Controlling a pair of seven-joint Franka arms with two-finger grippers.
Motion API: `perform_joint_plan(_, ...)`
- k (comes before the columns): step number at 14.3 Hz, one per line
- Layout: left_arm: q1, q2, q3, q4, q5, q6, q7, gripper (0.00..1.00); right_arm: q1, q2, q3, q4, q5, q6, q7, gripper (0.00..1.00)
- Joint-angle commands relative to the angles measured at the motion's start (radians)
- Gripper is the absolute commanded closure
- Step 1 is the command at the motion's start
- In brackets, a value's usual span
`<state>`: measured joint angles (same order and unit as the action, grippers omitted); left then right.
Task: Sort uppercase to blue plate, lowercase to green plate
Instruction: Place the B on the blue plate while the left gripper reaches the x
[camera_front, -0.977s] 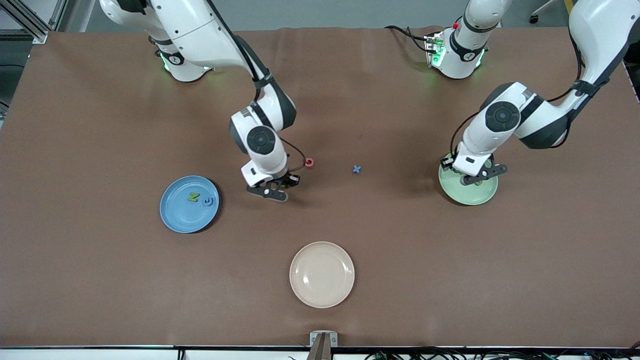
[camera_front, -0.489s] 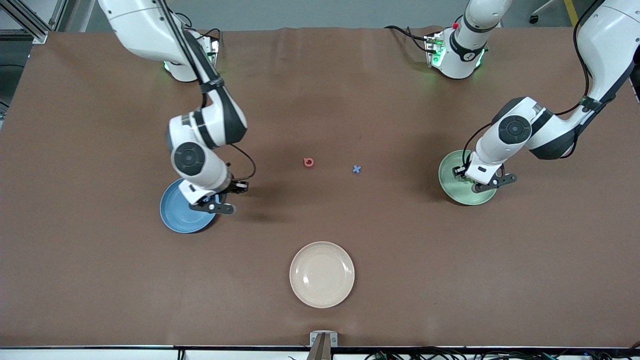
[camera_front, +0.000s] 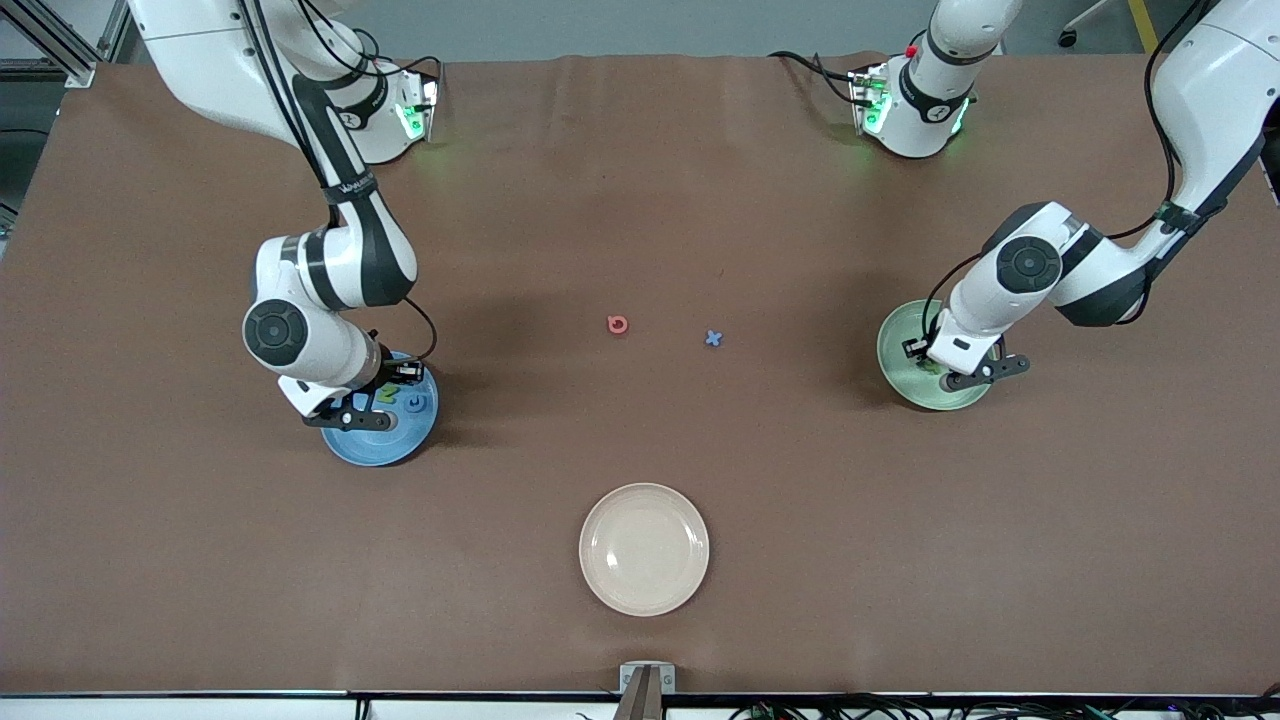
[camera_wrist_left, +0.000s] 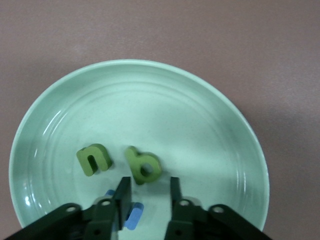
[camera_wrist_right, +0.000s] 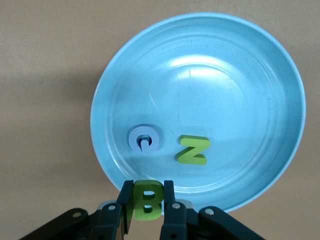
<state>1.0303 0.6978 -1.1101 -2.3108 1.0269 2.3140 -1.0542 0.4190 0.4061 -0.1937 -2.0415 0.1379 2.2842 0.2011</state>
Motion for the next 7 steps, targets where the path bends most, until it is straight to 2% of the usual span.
perform_joint_plan(1, -0.009, -0.012, 0.003, 0.010, 0.016, 0.004, 0.030, 0.15, -0.005, -0.012, 0.014, -0.061, -0.008, 0.084, -0.005, 0.96)
perform_joint_plan(2, -0.009, -0.014, -0.014, 0.008, 0.016, 0.001, 0.030, 0.12, -0.005, -0.006, 0.014, -0.063, -0.008, 0.087, -0.003, 0.87)
perform_joint_plan(3, -0.009, -0.015, -0.042, 0.008, 0.012, -0.005, 0.025, 0.09, -0.016, -0.006, 0.014, -0.062, -0.008, 0.083, -0.005, 0.50)
perform_joint_plan(4, -0.009, -0.015, -0.077, 0.008, 0.002, -0.011, 0.019, 0.07, -0.025, -0.007, 0.014, -0.060, -0.008, 0.083, -0.005, 0.01)
perform_joint_plan(7, -0.031, -0.015, -0.184, 0.027, -0.086, -0.073, -0.012, 0.02, -0.028, -0.009, 0.014, -0.059, -0.008, 0.078, -0.005, 0.00)
